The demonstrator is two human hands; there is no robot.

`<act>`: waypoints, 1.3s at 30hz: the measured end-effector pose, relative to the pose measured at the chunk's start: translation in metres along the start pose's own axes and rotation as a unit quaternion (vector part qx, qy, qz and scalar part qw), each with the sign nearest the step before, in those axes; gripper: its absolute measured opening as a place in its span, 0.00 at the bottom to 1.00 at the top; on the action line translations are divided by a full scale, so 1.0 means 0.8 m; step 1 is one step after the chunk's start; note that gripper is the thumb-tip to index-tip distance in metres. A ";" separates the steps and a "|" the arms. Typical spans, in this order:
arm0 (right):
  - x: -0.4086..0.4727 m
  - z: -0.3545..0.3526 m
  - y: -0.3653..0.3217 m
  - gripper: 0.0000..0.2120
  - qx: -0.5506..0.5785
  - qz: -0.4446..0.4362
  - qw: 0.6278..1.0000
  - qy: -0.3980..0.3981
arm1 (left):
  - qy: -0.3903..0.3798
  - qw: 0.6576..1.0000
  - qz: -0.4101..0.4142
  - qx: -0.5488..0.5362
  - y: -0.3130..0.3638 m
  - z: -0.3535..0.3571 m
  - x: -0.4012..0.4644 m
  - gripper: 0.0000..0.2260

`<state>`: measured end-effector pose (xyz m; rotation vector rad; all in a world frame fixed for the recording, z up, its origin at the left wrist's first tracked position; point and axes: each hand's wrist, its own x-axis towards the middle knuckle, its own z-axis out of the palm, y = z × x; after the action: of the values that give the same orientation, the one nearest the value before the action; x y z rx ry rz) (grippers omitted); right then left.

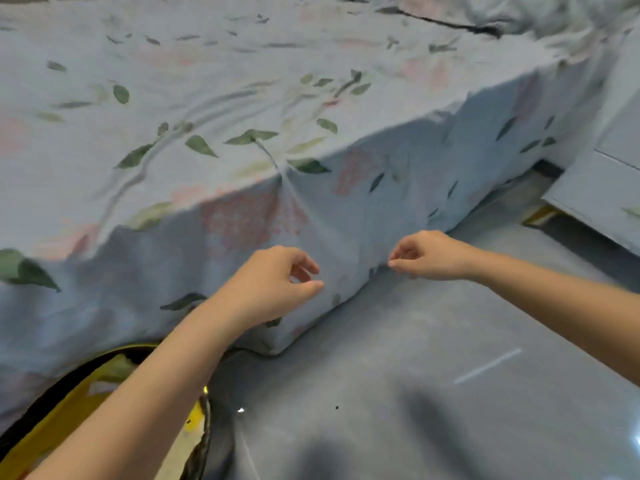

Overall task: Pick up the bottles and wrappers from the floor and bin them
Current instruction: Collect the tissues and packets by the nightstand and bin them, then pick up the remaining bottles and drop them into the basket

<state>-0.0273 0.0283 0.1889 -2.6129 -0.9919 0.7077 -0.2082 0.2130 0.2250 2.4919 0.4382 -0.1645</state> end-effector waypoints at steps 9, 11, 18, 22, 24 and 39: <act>-0.192 -0.265 0.151 0.17 -0.079 0.235 0.968 0.029 | -0.104 0.966 0.149 0.186 0.257 -0.134 0.082 0.13; -0.245 -0.325 0.167 0.16 -0.042 0.282 0.958 0.036 | -0.119 0.952 0.181 0.214 0.342 -0.158 0.091 0.14; -0.400 -0.489 0.168 0.12 0.123 0.395 0.907 0.076 | -0.219 0.940 0.219 0.140 0.624 -0.220 0.067 0.12; -0.427 -0.568 0.158 0.12 0.187 0.419 0.884 0.093 | -0.235 0.939 0.224 0.114 0.727 -0.242 0.083 0.14; -0.430 -0.603 0.161 0.11 0.215 0.442 0.865 0.104 | -0.235 0.936 0.232 0.121 0.752 -0.251 0.111 0.14; -0.280 -0.775 0.308 0.11 0.295 0.479 0.812 0.154 | -0.264 0.891 0.305 0.208 0.935 -0.259 0.429 0.14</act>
<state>0.2887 -0.3450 0.6952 -2.3632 0.6480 0.5877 0.3768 -0.1474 0.7238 2.7022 -0.6685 -0.7136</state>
